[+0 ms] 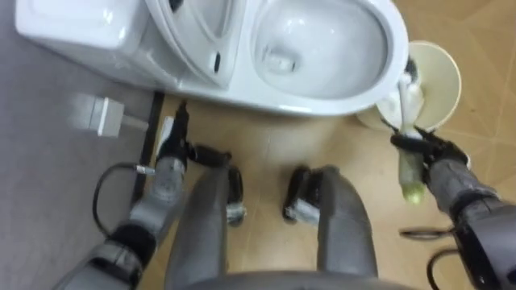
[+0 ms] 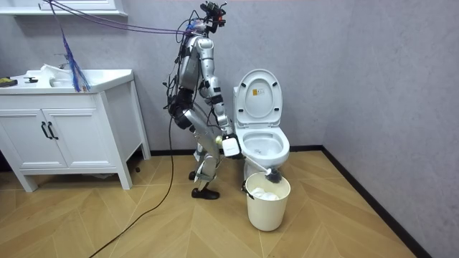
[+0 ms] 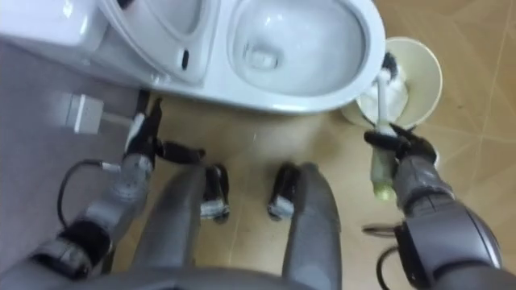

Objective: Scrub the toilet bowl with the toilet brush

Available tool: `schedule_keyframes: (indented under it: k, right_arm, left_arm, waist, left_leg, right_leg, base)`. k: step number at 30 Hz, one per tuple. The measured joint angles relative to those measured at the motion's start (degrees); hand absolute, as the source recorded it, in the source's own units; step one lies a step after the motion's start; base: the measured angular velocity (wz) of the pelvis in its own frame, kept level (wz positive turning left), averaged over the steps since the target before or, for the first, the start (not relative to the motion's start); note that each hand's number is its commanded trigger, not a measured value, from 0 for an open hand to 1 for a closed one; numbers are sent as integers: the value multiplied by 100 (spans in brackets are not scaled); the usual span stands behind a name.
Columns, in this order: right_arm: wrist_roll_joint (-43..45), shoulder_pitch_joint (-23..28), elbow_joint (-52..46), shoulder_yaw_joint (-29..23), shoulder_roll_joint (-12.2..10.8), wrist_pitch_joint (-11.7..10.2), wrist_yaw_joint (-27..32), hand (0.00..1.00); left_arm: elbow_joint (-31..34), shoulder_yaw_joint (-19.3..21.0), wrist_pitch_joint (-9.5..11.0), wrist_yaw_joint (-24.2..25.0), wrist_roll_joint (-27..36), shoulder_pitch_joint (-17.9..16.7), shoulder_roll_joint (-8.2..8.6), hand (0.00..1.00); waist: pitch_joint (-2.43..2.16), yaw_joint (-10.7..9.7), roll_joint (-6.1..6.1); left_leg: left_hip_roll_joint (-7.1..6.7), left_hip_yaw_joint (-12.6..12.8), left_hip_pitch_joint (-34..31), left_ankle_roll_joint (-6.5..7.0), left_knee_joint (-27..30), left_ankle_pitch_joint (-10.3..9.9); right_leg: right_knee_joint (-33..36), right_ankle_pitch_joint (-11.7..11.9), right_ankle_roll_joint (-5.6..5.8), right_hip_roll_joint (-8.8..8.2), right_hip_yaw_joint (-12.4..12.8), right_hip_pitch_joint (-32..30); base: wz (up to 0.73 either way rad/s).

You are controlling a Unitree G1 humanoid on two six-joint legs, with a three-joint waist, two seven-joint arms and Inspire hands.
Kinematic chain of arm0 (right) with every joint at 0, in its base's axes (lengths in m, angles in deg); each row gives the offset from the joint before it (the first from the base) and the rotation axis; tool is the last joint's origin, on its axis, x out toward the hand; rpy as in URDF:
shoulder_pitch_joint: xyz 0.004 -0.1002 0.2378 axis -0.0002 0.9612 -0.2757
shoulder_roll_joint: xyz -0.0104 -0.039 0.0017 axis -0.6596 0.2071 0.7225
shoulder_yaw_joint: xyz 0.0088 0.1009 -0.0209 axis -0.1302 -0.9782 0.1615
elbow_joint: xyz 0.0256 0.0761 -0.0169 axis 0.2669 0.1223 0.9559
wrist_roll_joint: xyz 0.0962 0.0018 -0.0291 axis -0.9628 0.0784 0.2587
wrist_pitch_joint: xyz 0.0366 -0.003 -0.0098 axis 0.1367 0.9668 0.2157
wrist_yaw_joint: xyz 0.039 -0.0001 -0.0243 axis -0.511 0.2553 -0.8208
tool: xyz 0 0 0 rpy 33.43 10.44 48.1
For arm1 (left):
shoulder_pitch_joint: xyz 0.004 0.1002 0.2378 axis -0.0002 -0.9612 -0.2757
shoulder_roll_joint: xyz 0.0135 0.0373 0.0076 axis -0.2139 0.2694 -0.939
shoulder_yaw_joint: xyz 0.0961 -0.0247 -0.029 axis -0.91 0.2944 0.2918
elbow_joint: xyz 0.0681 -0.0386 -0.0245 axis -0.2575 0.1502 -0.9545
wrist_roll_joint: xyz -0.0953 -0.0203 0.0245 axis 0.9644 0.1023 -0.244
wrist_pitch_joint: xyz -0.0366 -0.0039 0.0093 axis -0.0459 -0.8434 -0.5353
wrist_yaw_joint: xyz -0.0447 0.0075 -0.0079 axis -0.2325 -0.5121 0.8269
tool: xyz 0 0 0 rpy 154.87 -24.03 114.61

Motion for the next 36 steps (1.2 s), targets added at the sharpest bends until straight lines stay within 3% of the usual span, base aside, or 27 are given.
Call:
schedule_keyframes:
  k: [3,9,14,18,20,22,27,32,34,36]
  right_arm:
    - [-123,228,-62,-114,-5,27,0,100]
    - [-357,484,-50,-152,-9,37,-127,100]
    - [-353,660,-55,-490,-32,35,-125,100]
    - [-321,885,-108,-735,-65,34,-113,100]
    - [-199,997,-116,-741,-69,34,-110,100]
    - [176,1143,-263,-753,-76,34,-24,100]
    - [1345,1517,-865,-788,-95,20,181,100]
    - [2231,1864,-1452,-703,-209,-70,252,100]
    - [2686,1918,-1512,-680,-238,-128,251,100]
    - [3417,2126,-1902,-680,-243,-225,260,100]
  left_arm:
    - [-53,214,0,21,-214,-198,-43,0]
    - [-287,489,-2,153,-228,-414,-141,0]
    - [-382,655,-2,239,-243,-484,-184,0]
    - [-368,951,4,238,-436,-768,-189,0]
    - [-364,1060,4,240,-440,-906,-190,0]
    - [-203,1122,-1,244,-453,-1201,-237,0]
    - [539,1556,-3,251,-851,-1885,-233,0]
    - [1104,1629,23,85,-1022,-2310,-240,0]
    - [1318,1701,48,57,-1224,-2431,-229,0]
    - [1932,1799,145,-128,-1727,-2745,-238,0]
  waist:
    - [-65,40,-4]
    - [-83,36,-4]
    - [-106,9,-3]
    - [-219,-4,-70]
    - [-247,-22,-84]
    - [-307,-21,-106]
    - [-321,-17,-141]
    - [-323,41,-142]
    - [-323,46,-141]
    - [-322,113,-143]
  left_leg:
    - [-12,23,414,30,-416,105]
    - [-28,33,1074,78,-958,208]
    - [-73,35,1495,109,-1264,260]
    - [-115,28,1910,120,-1526,295]
    - [-122,18,2176,115,-1666,300]
    - [-138,16,2423,111,-1894,359]
    - [-186,-89,2905,90,-2355,504]
    - [-189,-231,3284,51,-2660,575]
    - [-193,-290,3403,40,-2724,584]
    - [-196,-343,3498,23,-2782,595]
  right_leg:
    - [-399,113,82,31,-5,400]
    - [-1033,291,206,121,-25,1096]
    - [-1344,383,290,192,-9,1516]
    - [-1556,410,338,190,-43,1929]
    - [-1709,420,355,201,-87,2202]
    - [-1945,469,379,208,-168,2472]
    - [-2360,579,411,244,-305,2989]
    - [-2755,653,426,317,-482,3473]
    - [-2852,656,431,340,-537,3624]
    - [-2965,668,446,373,-563,3752]
  base:
    - [1]
    - [-2]
    - [0]
    - [2]
    - [4]
    - [4]
    - [11]
    - [15]
    - [17]
    - [10]
